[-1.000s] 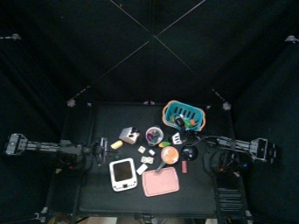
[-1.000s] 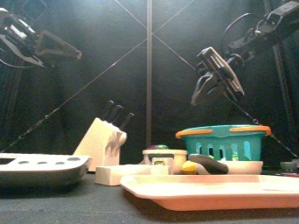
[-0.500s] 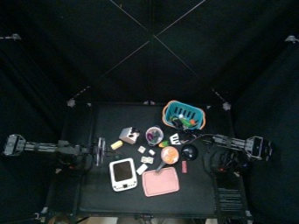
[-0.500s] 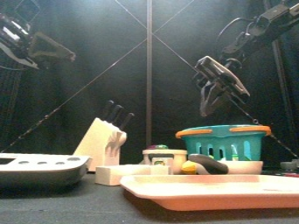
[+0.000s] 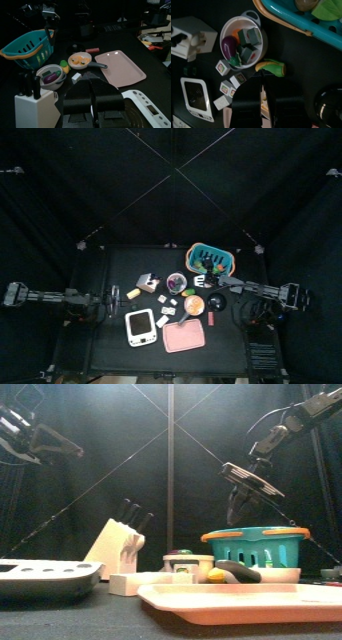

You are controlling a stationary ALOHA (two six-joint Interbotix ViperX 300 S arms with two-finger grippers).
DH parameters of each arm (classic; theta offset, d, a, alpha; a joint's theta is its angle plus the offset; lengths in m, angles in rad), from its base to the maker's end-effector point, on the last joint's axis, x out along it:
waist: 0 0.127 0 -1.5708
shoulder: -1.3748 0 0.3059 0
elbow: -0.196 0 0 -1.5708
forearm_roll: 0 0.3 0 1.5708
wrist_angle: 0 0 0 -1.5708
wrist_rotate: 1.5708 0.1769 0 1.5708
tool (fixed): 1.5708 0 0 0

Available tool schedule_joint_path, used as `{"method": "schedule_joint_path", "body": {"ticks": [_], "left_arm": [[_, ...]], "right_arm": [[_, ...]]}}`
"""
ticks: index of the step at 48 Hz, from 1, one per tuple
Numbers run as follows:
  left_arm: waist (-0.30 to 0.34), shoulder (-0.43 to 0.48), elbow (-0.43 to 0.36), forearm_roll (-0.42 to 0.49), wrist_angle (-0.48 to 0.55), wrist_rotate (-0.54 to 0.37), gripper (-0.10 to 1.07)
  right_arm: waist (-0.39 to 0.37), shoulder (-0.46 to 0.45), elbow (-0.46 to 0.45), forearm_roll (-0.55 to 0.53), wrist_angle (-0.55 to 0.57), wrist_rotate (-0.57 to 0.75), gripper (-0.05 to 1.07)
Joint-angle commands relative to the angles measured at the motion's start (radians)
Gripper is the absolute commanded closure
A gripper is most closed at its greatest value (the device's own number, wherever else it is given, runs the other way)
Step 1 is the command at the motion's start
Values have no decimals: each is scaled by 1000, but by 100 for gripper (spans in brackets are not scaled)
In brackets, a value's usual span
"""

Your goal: Grab pot

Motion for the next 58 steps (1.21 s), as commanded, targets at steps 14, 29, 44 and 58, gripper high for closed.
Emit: {"method": "schedule_joint_path", "body": {"ticks": [14, 29, 44, 58], "left_arm": [[3, 2, -11, 0, -3, 0, 100], [3, 2, -5, -2, -3, -3, 100], [3, 2, 0, -2, -3, -3, 100], [2, 3, 5, -2, -3, -3, 100]], "right_arm": [[5, 127, -49, -28, -80, 69, 69], [25, 233, -130, -67, -52, 66, 48], [44, 279, -170, -121, 3, 66, 42], [44, 308, -172, -130, 6, 60, 42]]}}
